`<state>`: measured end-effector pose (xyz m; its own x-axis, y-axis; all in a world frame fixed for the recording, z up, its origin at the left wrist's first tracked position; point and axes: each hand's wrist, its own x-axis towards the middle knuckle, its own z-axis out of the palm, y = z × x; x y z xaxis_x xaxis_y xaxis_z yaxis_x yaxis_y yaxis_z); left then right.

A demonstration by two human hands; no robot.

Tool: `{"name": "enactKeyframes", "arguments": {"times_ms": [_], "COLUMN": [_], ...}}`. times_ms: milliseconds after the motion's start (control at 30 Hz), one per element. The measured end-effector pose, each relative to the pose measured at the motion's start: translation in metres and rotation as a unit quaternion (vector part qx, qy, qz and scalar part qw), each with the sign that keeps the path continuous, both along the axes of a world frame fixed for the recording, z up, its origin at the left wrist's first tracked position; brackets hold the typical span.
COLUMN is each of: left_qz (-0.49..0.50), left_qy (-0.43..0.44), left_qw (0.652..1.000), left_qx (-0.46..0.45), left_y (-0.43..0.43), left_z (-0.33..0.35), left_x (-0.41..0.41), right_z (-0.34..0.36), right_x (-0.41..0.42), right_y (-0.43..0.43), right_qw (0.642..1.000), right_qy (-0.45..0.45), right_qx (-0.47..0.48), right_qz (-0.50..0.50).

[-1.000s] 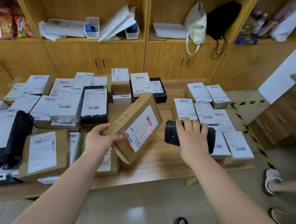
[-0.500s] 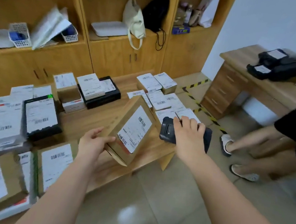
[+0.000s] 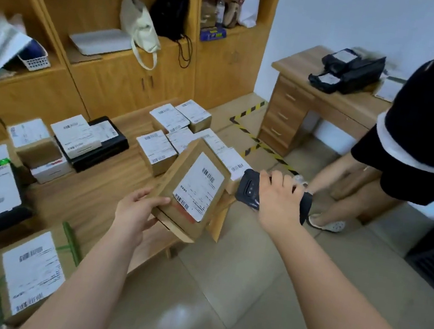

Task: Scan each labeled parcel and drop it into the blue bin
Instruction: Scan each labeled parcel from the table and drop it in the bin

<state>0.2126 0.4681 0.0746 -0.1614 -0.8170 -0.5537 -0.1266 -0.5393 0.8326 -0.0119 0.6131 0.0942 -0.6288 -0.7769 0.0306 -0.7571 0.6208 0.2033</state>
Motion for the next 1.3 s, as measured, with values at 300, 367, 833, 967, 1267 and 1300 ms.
{"name": "enactKeyframes", "arguments": {"times_ms": [300, 367, 833, 967, 1267, 1300], "left_qz": [-0.258, -0.298, -0.52, -0.558, -0.693, -0.704], "left_qy": [0.049, 0.047, -0.009, -0.045, -0.134, -0.141], "left_qw": [0.931, 0.913, 0.798, 0.763, 0.667, 0.656], "left_qx": [0.252, 0.275, 0.306, 0.322, 0.24, 0.232], "left_y": [0.099, 0.144, 0.515, 0.602, 0.769, 0.788], "left_z": [-0.006, -0.003, -0.003, -0.014, -0.065, -0.07], "left_x": [-0.176, -0.22, -0.451, -0.482, -0.564, -0.574], "right_z": [-0.003, -0.004, 0.006, -0.003, -0.049, -0.056], "right_x": [-0.087, -0.102, -0.173, -0.166, -0.161, -0.167], "right_y": [0.191, 0.247, 0.61, 0.684, 0.817, 0.829], "right_qw": [0.86, 0.824, 0.684, 0.619, 0.417, 0.398], "right_qy": [-0.261, -0.271, -0.187, -0.17, -0.123, -0.12], "right_qx": [-0.245, -0.277, -0.372, -0.391, -0.493, -0.498], "right_qz": [-0.363, -0.413, -0.599, -0.659, -0.754, -0.761]}}
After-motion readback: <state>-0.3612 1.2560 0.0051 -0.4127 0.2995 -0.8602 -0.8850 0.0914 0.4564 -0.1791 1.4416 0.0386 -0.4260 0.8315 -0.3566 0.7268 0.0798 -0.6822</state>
